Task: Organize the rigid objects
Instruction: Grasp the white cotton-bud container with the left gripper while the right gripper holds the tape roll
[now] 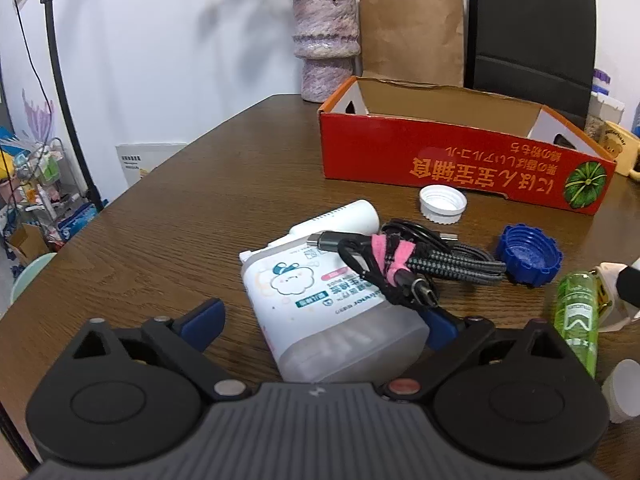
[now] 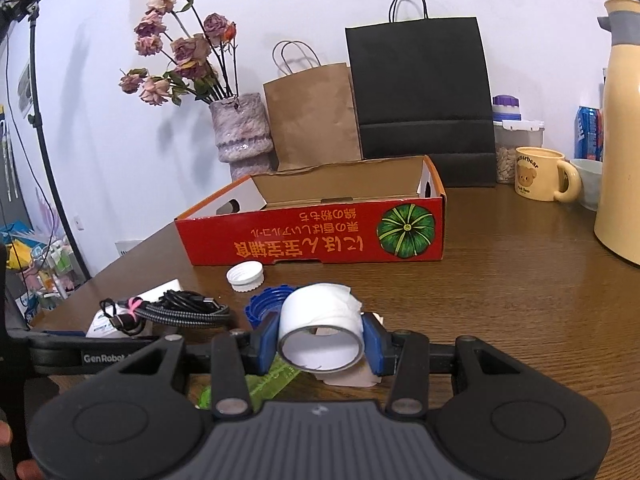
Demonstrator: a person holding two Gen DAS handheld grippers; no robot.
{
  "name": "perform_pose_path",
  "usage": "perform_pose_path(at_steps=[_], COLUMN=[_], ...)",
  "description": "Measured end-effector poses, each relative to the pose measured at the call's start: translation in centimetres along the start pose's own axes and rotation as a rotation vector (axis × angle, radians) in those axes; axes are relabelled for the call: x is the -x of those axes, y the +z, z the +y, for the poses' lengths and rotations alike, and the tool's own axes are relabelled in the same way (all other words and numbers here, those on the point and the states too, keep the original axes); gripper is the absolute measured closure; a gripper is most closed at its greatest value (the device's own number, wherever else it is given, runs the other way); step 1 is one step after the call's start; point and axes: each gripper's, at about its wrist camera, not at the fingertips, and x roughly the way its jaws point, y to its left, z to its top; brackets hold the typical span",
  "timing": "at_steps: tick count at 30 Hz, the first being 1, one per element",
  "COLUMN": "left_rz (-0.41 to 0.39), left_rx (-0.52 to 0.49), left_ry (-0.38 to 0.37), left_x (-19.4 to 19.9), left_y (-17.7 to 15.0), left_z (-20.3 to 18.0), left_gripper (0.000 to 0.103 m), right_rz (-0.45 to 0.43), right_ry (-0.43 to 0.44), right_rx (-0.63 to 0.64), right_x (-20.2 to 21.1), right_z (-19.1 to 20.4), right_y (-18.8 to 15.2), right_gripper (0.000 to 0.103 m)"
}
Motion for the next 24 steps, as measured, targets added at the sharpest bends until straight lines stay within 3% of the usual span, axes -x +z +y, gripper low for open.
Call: perform_pose_path(at_steps=[4,12,14,18,24], left_rz=[0.002,0.020,0.013,-0.007,-0.020], left_rx=[0.010,-0.009,-0.015,-0.055,-0.087], left_ry=[-0.040,-0.054,-0.063,-0.057,-0.075], left_x=[0.4,0.9,0.9,0.8,-0.3], left_y=[-0.1,-1.0,-1.0,-0.7,0.5], left_z=[0.7,4.5,5.3,5.4,5.2], left_gripper=[0.021,0.031,0.030,0.011,0.010], right_rz=[-0.003,-0.012,-0.014,-0.020,-0.031], right_ry=[-0.011,-0.021,-0.022,-0.024,-0.036], right_rx=[-0.001,0.005,0.006,0.012,0.032], right_x=[0.0,0.1,0.1,0.2,0.2], right_z=[0.0,0.0,0.0,0.2,0.5], right_y=[-0.1,-0.2,-0.2,-0.3,-0.5], right_gripper=[0.060,0.060,0.060,0.060,0.060])
